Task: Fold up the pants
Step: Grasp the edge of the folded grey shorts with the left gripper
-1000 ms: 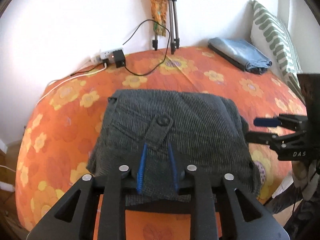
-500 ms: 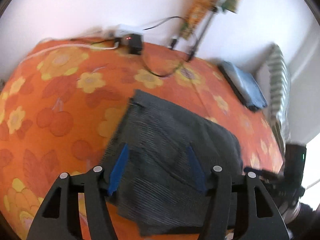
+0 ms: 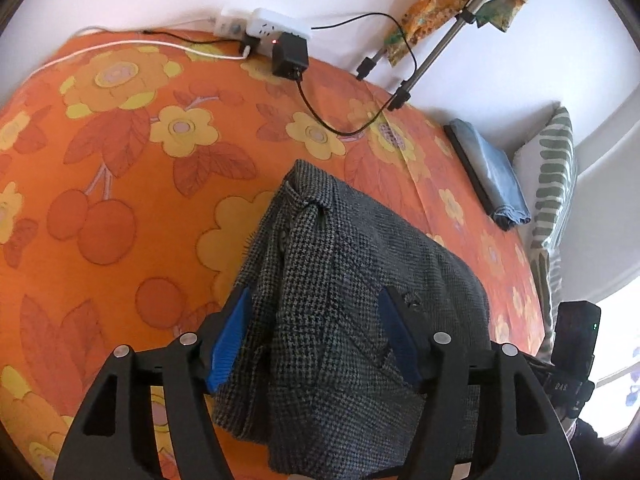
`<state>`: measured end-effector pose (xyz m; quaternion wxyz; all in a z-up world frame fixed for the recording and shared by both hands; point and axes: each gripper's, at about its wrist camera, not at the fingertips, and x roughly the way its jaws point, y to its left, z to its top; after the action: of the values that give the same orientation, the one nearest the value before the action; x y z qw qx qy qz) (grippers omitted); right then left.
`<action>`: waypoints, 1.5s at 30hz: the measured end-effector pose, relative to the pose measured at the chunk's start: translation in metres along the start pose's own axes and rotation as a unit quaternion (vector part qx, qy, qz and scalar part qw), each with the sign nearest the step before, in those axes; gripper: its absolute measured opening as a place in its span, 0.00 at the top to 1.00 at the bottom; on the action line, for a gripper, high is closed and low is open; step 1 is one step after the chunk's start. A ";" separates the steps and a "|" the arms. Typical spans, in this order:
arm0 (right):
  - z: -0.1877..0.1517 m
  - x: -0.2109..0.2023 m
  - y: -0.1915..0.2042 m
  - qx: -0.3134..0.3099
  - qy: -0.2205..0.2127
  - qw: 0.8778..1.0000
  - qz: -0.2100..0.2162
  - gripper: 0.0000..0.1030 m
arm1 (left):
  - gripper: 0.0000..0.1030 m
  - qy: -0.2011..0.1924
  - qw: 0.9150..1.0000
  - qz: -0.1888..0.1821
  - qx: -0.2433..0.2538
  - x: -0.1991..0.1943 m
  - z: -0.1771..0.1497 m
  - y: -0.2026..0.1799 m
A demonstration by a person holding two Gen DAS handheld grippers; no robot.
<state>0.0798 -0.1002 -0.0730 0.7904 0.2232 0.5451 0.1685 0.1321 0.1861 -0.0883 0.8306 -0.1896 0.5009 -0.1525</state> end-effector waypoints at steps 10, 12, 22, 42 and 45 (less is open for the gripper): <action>0.001 0.010 0.012 -0.013 0.005 1.000 0.027 0.15 | 0.36 0.032 0.999 -0.009 -0.014 0.021 0.004 0.012; 0.001 0.012 0.015 -0.018 0.001 0.999 0.029 0.15 | 0.35 0.035 0.999 -0.011 -0.011 0.022 0.004 0.013; 0.003 0.016 0.019 -0.032 -0.004 0.999 0.032 0.15 | 0.27 0.026 1.000 -0.001 0.009 0.027 0.001 0.005; -0.003 0.022 0.031 -0.058 -0.027 0.998 0.004 0.18 | 0.37 0.000 0.998 0.040 0.045 0.030 -0.008 -0.012; 0.000 0.026 0.036 -0.070 -0.027 0.997 0.008 0.30 | 0.59 0.009 0.999 0.017 0.030 0.031 -0.008 -0.010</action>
<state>0.0878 -0.0563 -0.0746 0.8167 0.1765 0.5090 0.2067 0.1380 0.1620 -0.1107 0.8339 -0.1546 0.5068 -0.1545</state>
